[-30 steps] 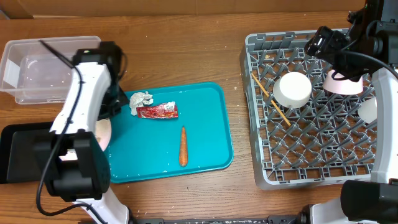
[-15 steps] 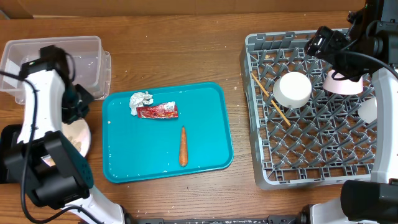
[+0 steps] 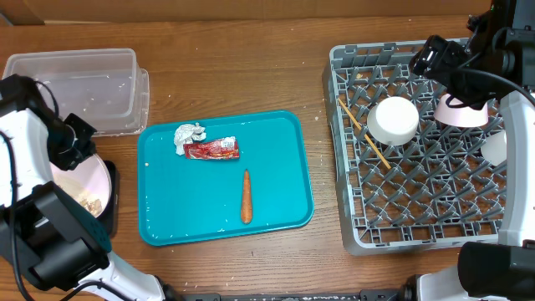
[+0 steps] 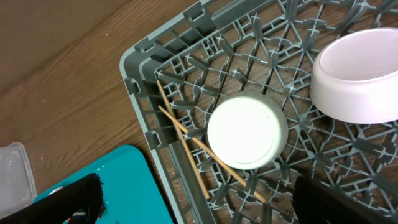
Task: Sort waste into correct bins and load items into the dishwasher
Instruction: 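Carry the plate left and tip the rice onto the black tray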
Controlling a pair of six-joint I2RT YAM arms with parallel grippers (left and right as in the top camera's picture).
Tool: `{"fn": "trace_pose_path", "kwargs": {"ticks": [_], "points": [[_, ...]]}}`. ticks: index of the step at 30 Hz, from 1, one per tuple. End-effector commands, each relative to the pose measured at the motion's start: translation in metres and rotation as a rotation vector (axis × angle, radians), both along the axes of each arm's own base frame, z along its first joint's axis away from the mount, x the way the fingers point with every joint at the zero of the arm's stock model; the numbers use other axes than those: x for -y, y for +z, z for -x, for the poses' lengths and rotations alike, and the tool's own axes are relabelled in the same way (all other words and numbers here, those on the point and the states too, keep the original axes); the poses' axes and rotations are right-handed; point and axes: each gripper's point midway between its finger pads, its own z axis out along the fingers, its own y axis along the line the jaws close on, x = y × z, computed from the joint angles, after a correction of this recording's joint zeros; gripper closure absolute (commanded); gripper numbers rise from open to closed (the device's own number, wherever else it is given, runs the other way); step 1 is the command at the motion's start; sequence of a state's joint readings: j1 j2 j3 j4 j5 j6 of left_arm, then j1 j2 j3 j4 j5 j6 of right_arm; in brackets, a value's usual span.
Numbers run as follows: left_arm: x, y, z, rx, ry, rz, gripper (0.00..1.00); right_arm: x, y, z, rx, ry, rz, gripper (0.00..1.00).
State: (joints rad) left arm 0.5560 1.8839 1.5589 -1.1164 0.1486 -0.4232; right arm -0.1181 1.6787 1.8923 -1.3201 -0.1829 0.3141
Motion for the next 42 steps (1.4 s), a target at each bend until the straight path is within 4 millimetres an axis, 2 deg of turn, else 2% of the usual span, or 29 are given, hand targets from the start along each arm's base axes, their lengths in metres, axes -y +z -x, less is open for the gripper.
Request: {"fn": "trace_pose_path", "kwargs": {"ticks": [1,9,14,20,27,35,42], "points": [[0.005,0.012,-0.013,0.115,-0.021,0.118,0.96,0.001,0.013,-0.002,0.039,-0.004,0.007,0.00],[-0.012,0.026,-0.003,0.246,0.061,0.278,0.96,0.001,0.013,-0.002,0.040,-0.004,0.007,0.00],[-0.026,0.031,0.007,0.280,0.113,0.315,0.96,0.001,0.013,-0.002,0.040,-0.004,0.007,0.00],[-0.030,0.045,0.006,0.379,0.117,0.389,0.96,0.001,0.013,-0.002,0.040,-0.004,0.007,0.00],[-0.034,0.054,0.009,0.385,0.134,0.397,0.96,0.001,0.013,-0.002,0.040,-0.004,0.007,0.00],[-0.048,0.082,0.012,0.438,0.161,0.394,0.96,0.001,0.013,-0.002,0.040,-0.004,0.007,0.00],[-0.053,0.085,0.024,0.445,0.203,0.430,0.96,0.001,0.013,-0.002,0.040,-0.004,0.007,0.00]]}}
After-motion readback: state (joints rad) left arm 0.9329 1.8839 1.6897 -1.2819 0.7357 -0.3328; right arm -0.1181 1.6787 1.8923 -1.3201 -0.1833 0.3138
